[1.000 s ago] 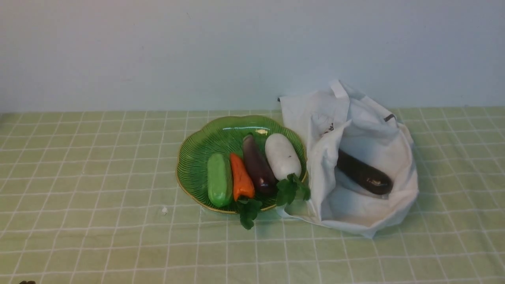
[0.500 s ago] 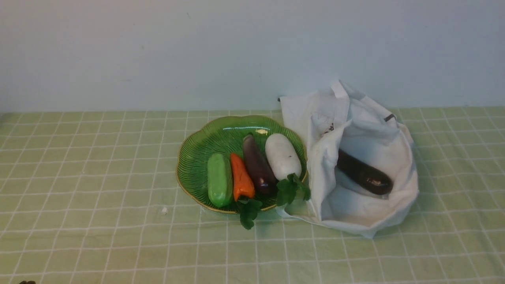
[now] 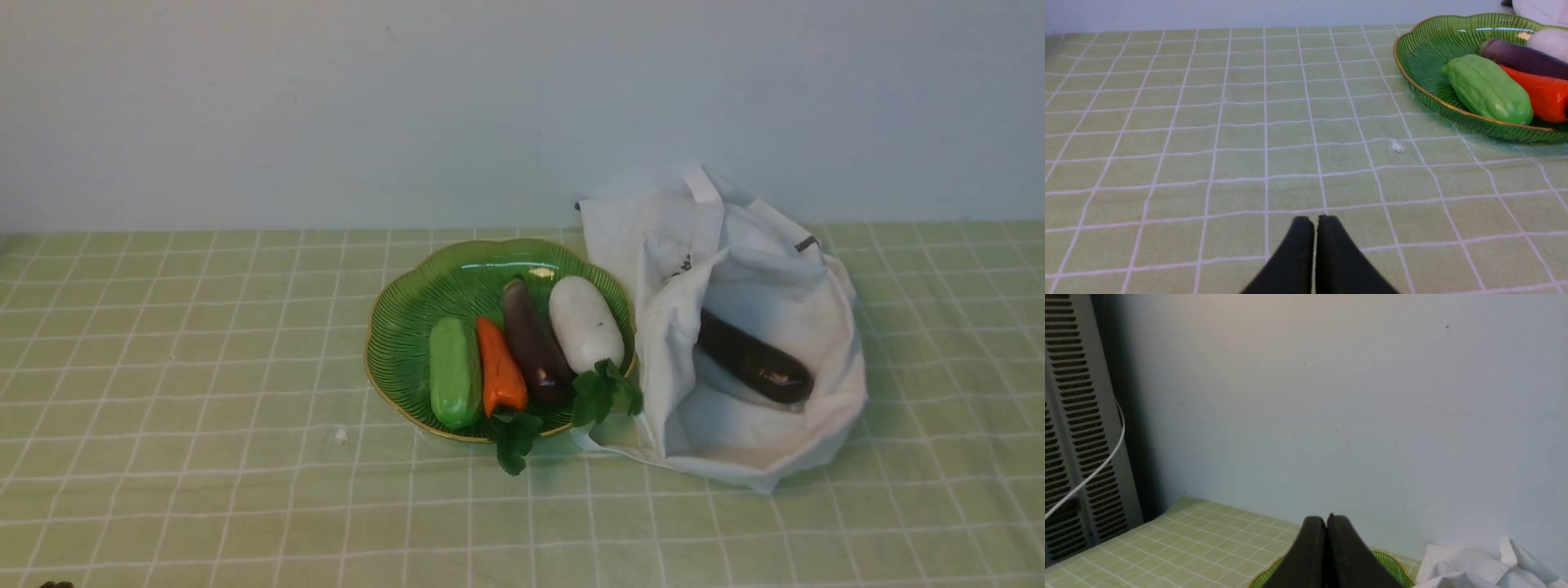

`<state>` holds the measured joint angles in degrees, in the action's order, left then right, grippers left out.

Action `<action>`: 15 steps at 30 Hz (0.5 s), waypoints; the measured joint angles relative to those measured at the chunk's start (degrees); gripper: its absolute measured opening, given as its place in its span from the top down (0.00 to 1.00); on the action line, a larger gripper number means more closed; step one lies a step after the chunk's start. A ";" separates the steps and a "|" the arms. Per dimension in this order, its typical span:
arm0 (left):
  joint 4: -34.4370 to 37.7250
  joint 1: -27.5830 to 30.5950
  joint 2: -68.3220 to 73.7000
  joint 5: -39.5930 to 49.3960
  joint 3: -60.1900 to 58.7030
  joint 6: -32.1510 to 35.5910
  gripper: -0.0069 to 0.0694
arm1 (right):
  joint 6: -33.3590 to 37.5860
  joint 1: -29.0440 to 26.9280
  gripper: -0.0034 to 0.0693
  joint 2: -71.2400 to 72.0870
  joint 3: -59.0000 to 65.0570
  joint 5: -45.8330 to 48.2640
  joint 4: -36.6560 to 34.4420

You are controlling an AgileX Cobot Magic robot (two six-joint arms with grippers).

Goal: Take vegetables from bag on green coffee tablecloth place on plate.

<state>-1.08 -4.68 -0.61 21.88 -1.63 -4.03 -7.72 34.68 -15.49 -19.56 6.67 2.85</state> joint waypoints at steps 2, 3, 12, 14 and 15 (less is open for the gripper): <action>0.00 0.00 0.00 0.00 0.00 0.00 0.91 | 1.36 -0.62 0.97 1.76 1.93 -0.13 -0.60; 0.00 0.00 0.00 0.00 0.00 0.00 0.91 | 2.51 -1.56 0.97 3.24 3.47 -0.18 -1.38; 0.00 0.00 0.00 0.00 0.00 0.00 0.91 | 9.77 -20.78 0.97 13.37 17.23 -0.13 -5.53; 0.00 0.00 0.00 0.00 0.00 0.00 0.91 | 9.85 -24.12 0.97 15.00 19.45 0.05 -5.73; 0.00 0.00 0.00 0.00 0.00 0.00 0.91 | 10.06 -27.25 0.97 15.81 20.87 0.51 -5.82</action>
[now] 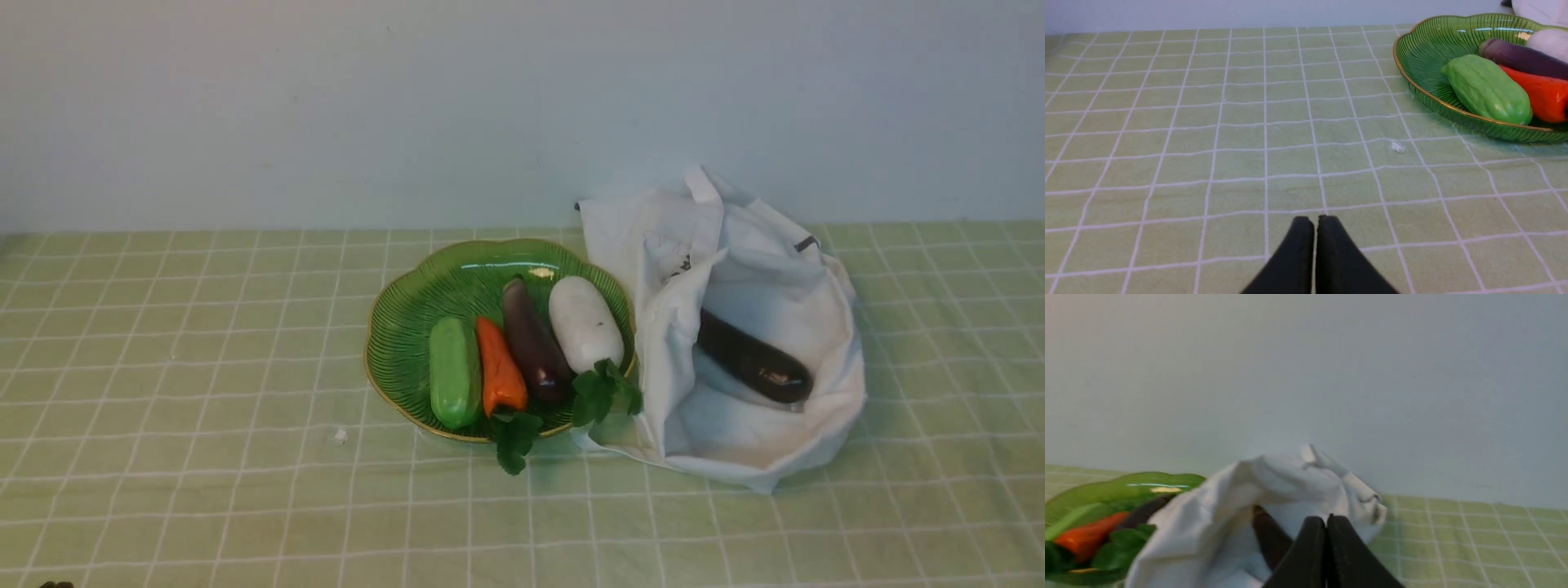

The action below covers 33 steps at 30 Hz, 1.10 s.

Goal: Take vegetables from bag on green coffee tablecloth place on plate.

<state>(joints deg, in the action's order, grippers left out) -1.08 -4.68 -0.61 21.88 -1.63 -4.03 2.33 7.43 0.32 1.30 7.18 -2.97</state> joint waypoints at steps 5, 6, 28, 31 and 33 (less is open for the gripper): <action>0.00 0.00 0.00 0.00 0.00 0.00 0.91 | 0.05 -5.34 0.97 0.33 0.29 3.58 0.00; 0.00 0.00 0.00 0.00 0.00 0.00 0.91 | 0.12 -6.53 0.97 0.33 0.29 7.09 0.14; 0.00 0.00 0.00 0.00 0.00 0.00 0.91 | -0.02 -3.42 0.97 0.33 0.18 13.64 0.19; 0.00 0.00 0.00 0.00 0.00 0.00 0.91 | -0.02 -3.38 0.97 0.33 0.18 13.64 0.19; 0.00 0.00 0.00 0.00 0.00 0.00 0.91 | -0.02 -3.31 0.97 0.33 0.18 13.64 0.19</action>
